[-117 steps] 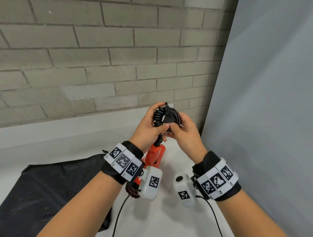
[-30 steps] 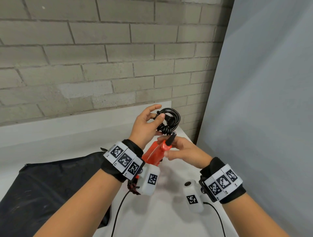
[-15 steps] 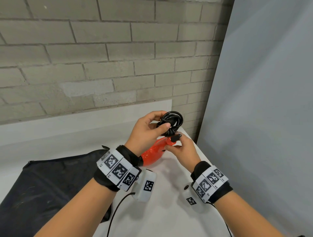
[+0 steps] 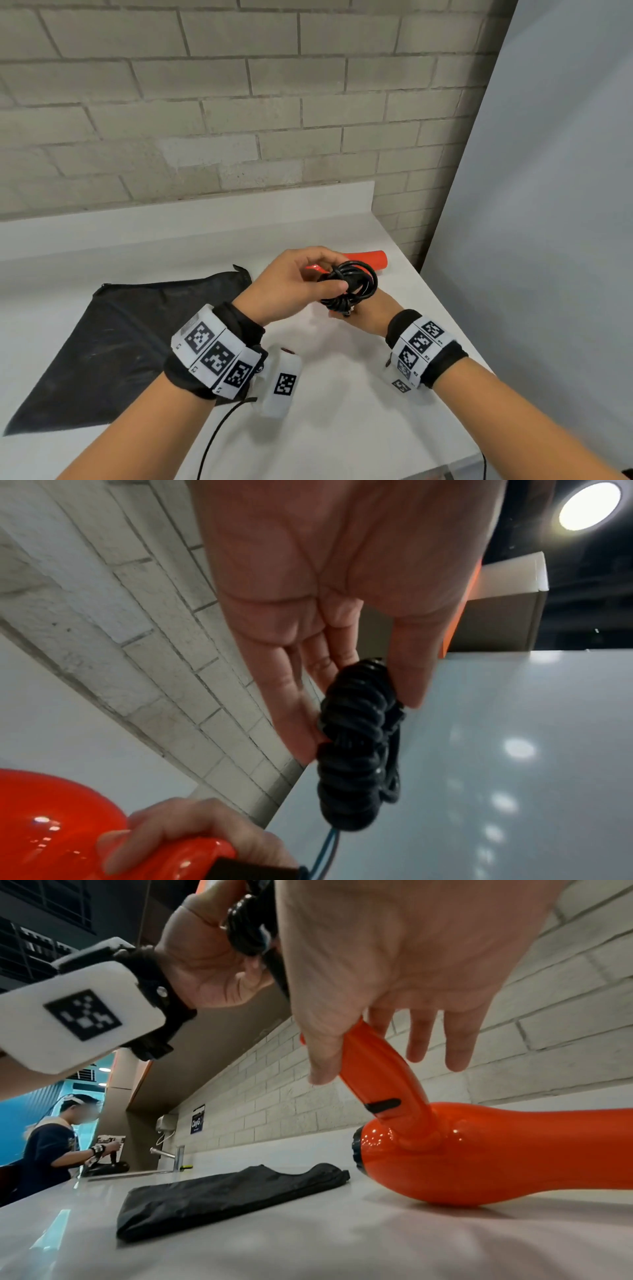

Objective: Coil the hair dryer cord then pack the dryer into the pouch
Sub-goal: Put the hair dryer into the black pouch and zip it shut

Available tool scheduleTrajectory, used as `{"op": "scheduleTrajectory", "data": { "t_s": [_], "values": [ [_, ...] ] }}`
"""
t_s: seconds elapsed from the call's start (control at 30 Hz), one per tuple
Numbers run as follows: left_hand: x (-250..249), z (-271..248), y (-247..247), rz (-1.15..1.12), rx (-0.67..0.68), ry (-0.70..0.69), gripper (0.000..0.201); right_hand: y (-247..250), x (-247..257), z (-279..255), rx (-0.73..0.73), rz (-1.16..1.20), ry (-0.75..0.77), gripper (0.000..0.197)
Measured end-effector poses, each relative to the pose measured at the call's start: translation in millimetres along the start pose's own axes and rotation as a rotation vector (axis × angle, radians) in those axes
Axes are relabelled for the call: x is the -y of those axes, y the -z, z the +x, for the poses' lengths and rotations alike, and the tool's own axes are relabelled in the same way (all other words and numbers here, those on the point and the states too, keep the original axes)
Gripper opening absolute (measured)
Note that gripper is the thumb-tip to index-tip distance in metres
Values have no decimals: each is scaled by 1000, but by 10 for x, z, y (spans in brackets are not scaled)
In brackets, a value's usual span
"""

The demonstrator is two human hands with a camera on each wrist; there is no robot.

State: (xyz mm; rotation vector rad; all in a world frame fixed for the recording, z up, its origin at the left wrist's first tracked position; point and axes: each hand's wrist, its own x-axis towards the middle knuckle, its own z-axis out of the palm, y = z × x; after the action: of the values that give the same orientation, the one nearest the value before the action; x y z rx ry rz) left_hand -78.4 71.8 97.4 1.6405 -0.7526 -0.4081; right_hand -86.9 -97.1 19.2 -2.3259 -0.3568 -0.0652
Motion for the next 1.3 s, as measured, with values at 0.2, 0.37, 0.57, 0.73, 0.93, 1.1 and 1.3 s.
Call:
{"op": "scheduleTrajectory", "data": {
  "t_s": [0.2, 0.37, 0.57, 0.73, 0.93, 1.1, 1.3],
  "values": [
    [191, -321, -192, 487, 235, -9, 26, -90, -214, 120, 314, -517, 23, 38],
    [531, -455, -303, 946, 424, 84, 25, -165, -227, 130, 382, -541, -38, 28],
    [875, -472, -225, 965, 504, 242, 30, -306, -289, 193, 356, -594, -56, 33],
    [914, -450, -115, 902, 523, 238, 32, -325, -361, 247, 336, -589, -101, 38],
    [945, -496, -41, 823, 608, 277, 42, -316, -310, 236, 351, -588, -130, 43],
    [928, -464, 145, 653, 510, 366, 40, -332, -123, 319, 473, -612, -268, 47],
    [954, -145, 929, 928, 182, 493, 52, -348, 257, 707, 431, -479, -272, 44]
  ]
}}
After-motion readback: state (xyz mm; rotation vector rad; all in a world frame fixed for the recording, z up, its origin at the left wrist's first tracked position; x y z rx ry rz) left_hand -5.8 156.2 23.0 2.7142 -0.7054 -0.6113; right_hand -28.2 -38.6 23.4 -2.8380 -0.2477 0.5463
